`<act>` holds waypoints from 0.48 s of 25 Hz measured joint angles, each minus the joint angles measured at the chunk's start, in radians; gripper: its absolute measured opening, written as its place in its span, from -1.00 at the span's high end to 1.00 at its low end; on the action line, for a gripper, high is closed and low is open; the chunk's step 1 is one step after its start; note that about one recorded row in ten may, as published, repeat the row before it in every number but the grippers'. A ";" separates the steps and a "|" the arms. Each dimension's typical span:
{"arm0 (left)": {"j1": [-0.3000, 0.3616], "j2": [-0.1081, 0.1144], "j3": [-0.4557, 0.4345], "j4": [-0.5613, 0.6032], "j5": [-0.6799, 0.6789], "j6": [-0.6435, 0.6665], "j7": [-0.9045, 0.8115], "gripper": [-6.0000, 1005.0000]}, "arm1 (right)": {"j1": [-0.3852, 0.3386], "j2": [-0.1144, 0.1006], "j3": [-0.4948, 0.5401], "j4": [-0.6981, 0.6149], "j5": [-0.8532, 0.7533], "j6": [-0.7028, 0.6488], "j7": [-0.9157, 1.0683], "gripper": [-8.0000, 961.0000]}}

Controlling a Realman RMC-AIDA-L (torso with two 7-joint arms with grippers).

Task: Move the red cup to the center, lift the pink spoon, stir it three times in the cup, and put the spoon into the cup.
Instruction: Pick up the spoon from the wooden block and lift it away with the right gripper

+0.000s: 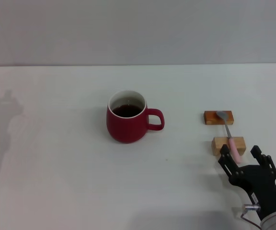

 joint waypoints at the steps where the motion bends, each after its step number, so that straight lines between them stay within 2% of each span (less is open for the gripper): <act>1: 0.000 0.000 0.000 0.000 0.000 0.001 0.000 0.81 | 0.000 0.000 0.000 0.000 0.000 0.000 0.000 -0.70; 12: 0.003 -0.001 0.000 0.000 -0.001 0.023 0.000 0.80 | -0.007 0.000 -0.003 -0.003 0.001 0.014 0.004 -0.70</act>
